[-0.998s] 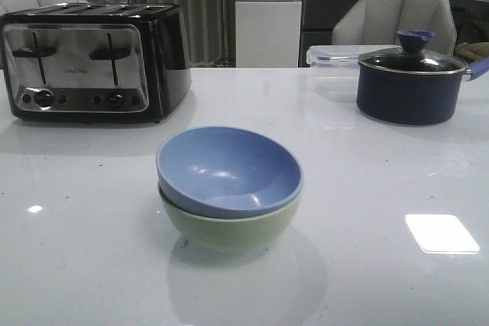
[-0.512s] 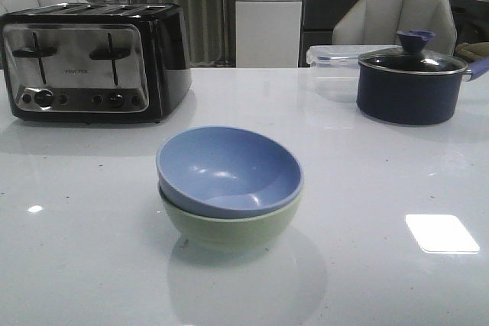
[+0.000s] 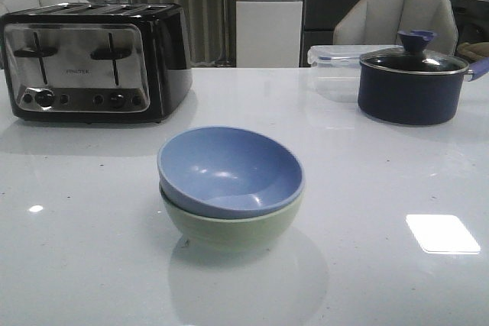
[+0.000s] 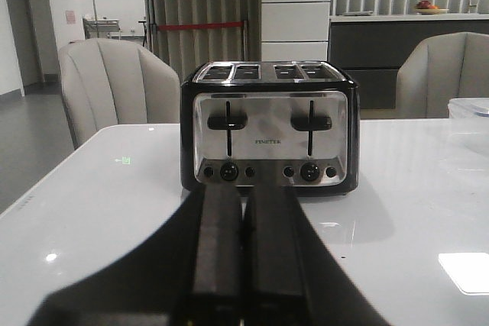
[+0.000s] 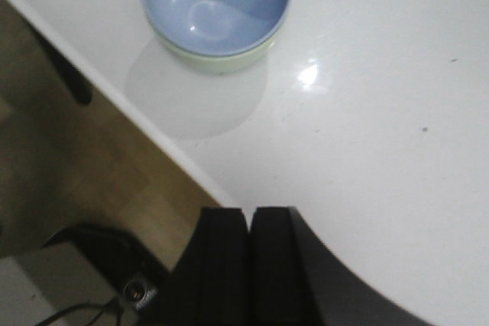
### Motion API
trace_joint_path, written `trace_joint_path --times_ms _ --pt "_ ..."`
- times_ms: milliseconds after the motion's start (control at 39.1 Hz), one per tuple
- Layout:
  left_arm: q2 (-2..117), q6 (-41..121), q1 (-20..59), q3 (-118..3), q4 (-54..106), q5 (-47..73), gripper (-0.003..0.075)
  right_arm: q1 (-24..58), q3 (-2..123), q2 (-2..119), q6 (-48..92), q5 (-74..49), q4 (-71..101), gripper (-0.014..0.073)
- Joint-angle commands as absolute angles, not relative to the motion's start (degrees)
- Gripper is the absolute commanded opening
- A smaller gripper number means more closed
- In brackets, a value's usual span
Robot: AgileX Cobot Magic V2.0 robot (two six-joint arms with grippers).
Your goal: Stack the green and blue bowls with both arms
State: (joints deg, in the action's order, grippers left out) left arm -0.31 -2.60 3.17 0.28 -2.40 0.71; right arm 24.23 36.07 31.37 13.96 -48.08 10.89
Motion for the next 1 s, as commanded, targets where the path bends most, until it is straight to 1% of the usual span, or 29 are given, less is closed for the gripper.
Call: trace_joint_path --times_ms 0,205,384,486,767,844,972 --pt "-1.24 -3.18 3.64 0.62 -2.36 -4.54 0.0098 19.20 34.20 25.77 14.34 -38.85 11.00 0.0005" --pt "-1.24 -3.18 3.64 0.62 -2.36 -4.54 0.0098 7.98 24.44 14.39 14.34 -26.78 10.85 0.0005" --pt "-1.24 -3.18 3.64 0.62 -2.36 -4.54 0.0098 1.64 15.87 7.80 14.34 -18.03 10.90 0.0005" --pt "-1.24 -3.18 3.64 0.62 -2.36 -4.54 0.0098 -0.26 11.24 5.61 14.34 -13.36 11.32 0.0005" --pt "-1.24 -3.18 3.64 0.62 -2.36 -4.54 0.0098 -2.12 -1.40 0.27 14.34 0.83 11.32 0.0005" --pt "-1.24 -3.18 3.64 0.62 -2.36 -4.54 0.0098 -2.61 -1.26 -1.96 14.34 -0.43 11.32 0.0005" --pt "-1.24 -3.18 3.64 0.62 -2.36 -4.44 0.0098 -2.70 -1.32 -1.56 14.34 0.40 11.32 0.0005"
